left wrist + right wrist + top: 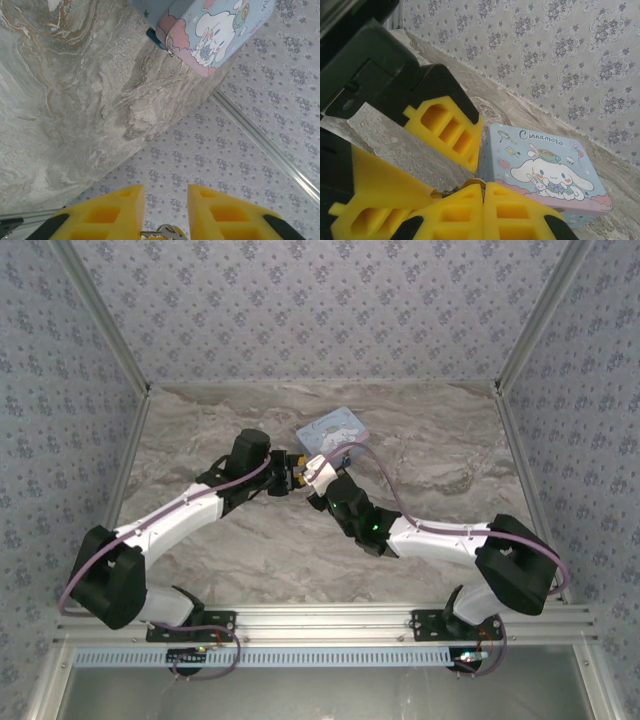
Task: Unlock the padlock with the key
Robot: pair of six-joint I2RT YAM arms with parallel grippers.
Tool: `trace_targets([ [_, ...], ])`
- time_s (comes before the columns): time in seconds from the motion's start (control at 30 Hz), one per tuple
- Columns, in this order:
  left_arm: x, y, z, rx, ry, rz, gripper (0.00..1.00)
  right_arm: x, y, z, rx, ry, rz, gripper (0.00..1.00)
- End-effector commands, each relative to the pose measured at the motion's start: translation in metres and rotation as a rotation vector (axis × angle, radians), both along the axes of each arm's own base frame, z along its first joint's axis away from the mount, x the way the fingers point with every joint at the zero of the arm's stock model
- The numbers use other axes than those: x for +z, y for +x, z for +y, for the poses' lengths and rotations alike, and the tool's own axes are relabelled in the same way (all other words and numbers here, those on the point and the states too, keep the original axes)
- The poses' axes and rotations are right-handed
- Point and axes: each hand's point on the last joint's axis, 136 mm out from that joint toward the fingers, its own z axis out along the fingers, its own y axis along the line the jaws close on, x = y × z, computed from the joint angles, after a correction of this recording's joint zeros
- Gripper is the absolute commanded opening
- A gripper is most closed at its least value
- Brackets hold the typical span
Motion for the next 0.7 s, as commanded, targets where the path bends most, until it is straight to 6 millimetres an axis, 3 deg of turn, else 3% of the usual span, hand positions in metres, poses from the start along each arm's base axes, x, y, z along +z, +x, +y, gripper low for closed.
trace_targets([
  [0.0,-0.006,-0.001,-0.003,0.09,-0.086,0.132,0.21,0.006,-0.003,0.006,0.016,0.038,0.002,0.0],
  [0.2,-0.002,0.003,-0.005,0.061,-0.067,0.083,0.0,0.006,-0.006,0.004,0.065,0.091,0.065,0.0],
  [0.23,-0.001,0.004,-0.005,0.053,-0.059,0.069,0.0,0.007,-0.006,0.002,0.077,0.108,0.083,0.0],
  [0.33,0.007,0.012,-0.002,0.013,0.0,-0.013,0.0,0.012,-0.013,-0.001,0.15,0.144,0.12,0.14],
  [0.47,0.021,0.026,0.007,-0.017,0.111,-0.147,0.0,0.019,-0.027,-0.011,0.264,0.236,0.223,0.44],
  [0.67,0.059,0.05,0.013,-0.114,0.289,-0.46,0.0,0.037,-0.031,-0.041,0.37,0.501,0.43,0.63],
])
